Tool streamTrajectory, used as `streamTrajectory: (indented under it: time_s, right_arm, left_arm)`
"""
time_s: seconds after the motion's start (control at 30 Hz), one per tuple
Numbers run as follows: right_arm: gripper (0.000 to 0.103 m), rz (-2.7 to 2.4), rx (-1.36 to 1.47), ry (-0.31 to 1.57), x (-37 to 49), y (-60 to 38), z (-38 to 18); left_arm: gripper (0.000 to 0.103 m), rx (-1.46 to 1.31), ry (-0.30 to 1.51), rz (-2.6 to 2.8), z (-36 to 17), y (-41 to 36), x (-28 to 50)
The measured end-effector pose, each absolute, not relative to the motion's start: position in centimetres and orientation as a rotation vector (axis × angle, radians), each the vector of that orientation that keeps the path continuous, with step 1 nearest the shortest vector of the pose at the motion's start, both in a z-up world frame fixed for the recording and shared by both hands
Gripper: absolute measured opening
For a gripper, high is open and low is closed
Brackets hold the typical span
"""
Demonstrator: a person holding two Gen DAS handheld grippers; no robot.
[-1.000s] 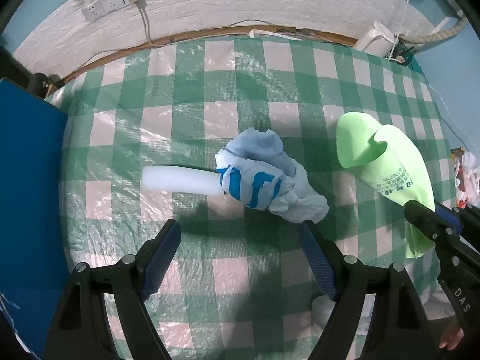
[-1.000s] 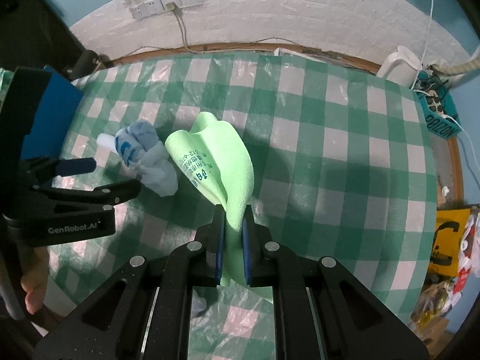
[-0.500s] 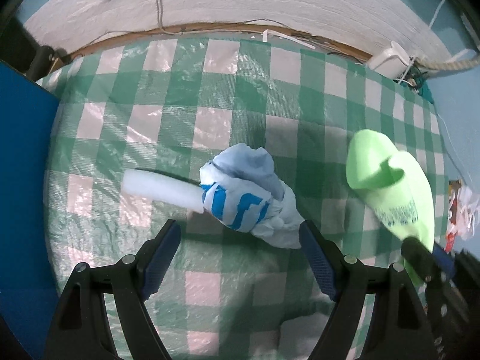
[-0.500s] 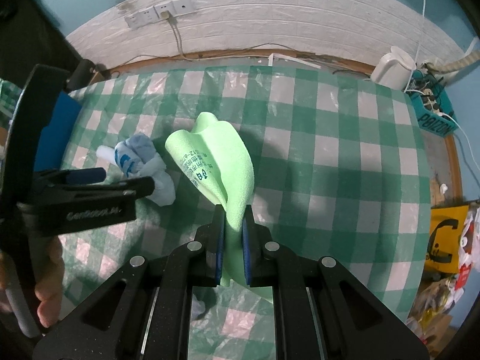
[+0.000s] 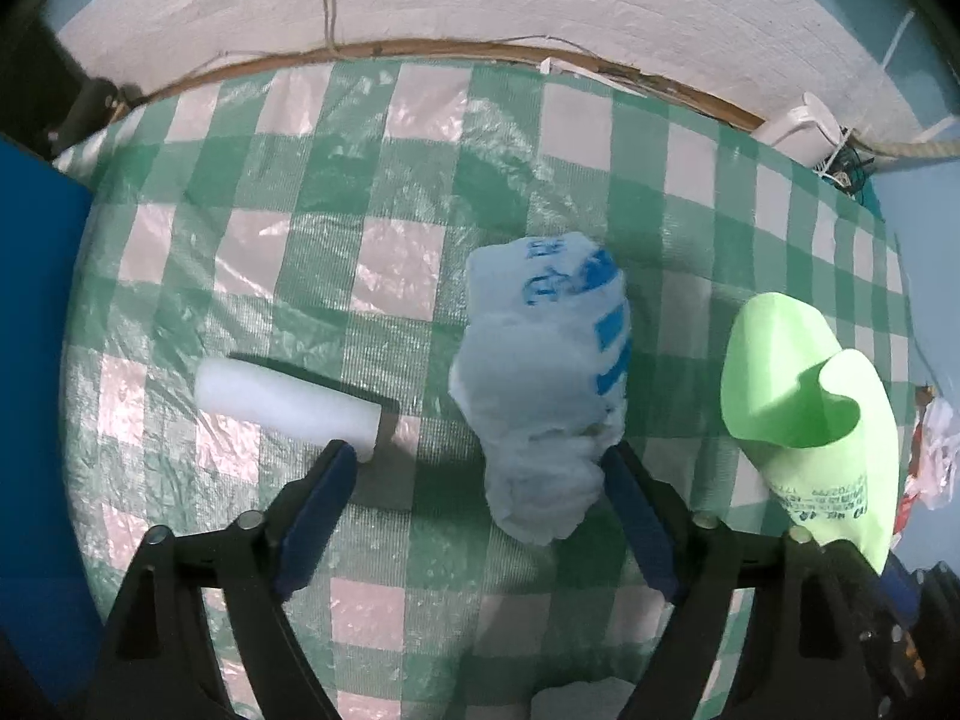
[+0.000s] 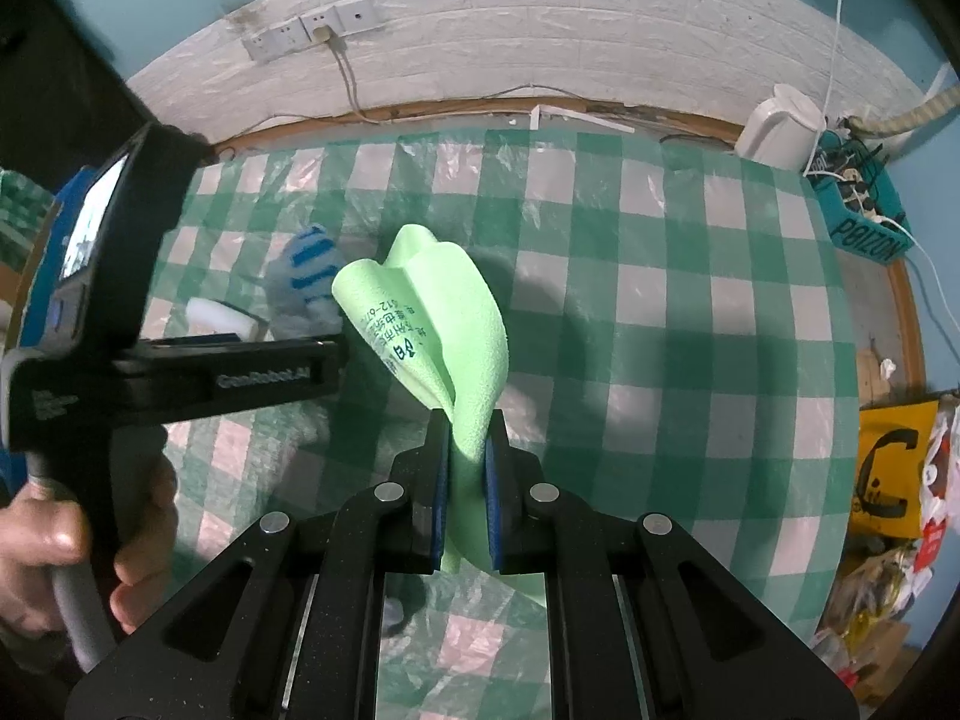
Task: Organize soft objects
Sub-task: 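Lower the left tool onto the blue-striped white sock bundle and close it, then carry the striped sock in the left tool while the right tool carries the green sock to the box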
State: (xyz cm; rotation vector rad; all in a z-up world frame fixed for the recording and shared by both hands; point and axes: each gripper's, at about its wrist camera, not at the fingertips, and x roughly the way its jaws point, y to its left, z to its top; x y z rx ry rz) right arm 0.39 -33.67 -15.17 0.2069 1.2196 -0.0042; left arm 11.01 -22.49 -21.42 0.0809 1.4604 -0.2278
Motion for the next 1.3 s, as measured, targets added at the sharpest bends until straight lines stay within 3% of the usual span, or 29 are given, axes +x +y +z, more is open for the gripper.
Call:
streamTrajectory:
  time_s: [0.07,0.1,0.13,0.17,0.53,1.3]
  right_arm:
    - [0.009,-0.005,0.206,1.221,0.3,-33.7,-15.2]
    - [0.009,-0.005,0.205,1.222,0.2,-33.7,-15.2]
    - [0.009,-0.006,0.206,1.224,0.1,-33.7,-15.3]
    - [0.009,-0.008,0.206,1.227,0.1,-33.7,-15.4]
    - [0.009,-0.012,0.203,1.222,0.2,-33.5,-14.9]
    - [0.009,0.058,0.162,1.152,-0.8,-29.7,-10.8]
  left_arm:
    - [0.064,0.112,1.437,-0.234,-21.2,-22.9,10.7]
    - [0.054,0.133,1.427,-0.233,-21.1,-23.1,10.6]
    - [0.037,0.164,1.416,-0.231,-20.9,-23.3,10.5]
    - [0.031,0.182,1.412,-0.229,-20.8,-23.4,10.5]
    - [0.027,0.198,1.416,-0.267,-20.2,-21.1,9.2]
    - [0.027,0.299,1.259,-0.252,-13.3,-14.1,4.7]
